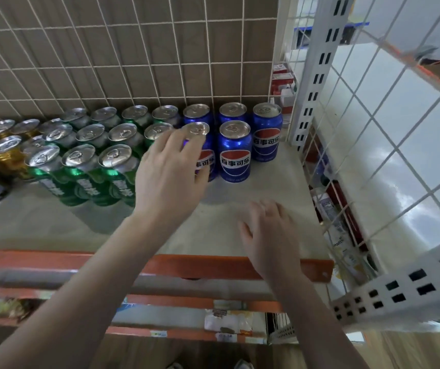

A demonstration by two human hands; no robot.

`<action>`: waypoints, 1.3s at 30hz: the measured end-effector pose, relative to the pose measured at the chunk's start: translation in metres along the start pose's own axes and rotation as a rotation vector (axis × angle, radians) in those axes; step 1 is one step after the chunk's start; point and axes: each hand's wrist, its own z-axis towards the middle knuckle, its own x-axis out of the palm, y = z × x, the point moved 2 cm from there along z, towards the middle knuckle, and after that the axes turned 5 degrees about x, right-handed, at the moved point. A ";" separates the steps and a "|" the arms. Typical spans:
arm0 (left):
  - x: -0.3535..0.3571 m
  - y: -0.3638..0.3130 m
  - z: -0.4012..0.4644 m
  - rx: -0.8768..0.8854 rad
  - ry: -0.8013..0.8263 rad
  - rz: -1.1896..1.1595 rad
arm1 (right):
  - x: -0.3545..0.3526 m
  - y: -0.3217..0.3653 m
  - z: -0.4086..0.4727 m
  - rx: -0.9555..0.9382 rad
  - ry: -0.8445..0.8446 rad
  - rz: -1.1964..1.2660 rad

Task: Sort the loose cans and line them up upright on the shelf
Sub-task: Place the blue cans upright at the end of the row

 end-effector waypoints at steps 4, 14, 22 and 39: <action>-0.006 0.041 -0.061 -0.237 -0.018 -0.002 | 0.007 0.031 -0.006 -0.085 -0.024 0.012; -0.045 0.175 -0.192 -0.713 0.069 -0.015 | 0.049 0.180 -0.049 -0.297 -0.003 0.011; -0.112 0.325 -0.309 -0.822 0.000 -0.023 | 0.112 0.364 -0.117 -0.412 0.063 0.039; -0.166 0.603 -0.379 -0.886 -0.092 0.014 | 0.235 0.639 -0.106 -0.496 0.045 0.119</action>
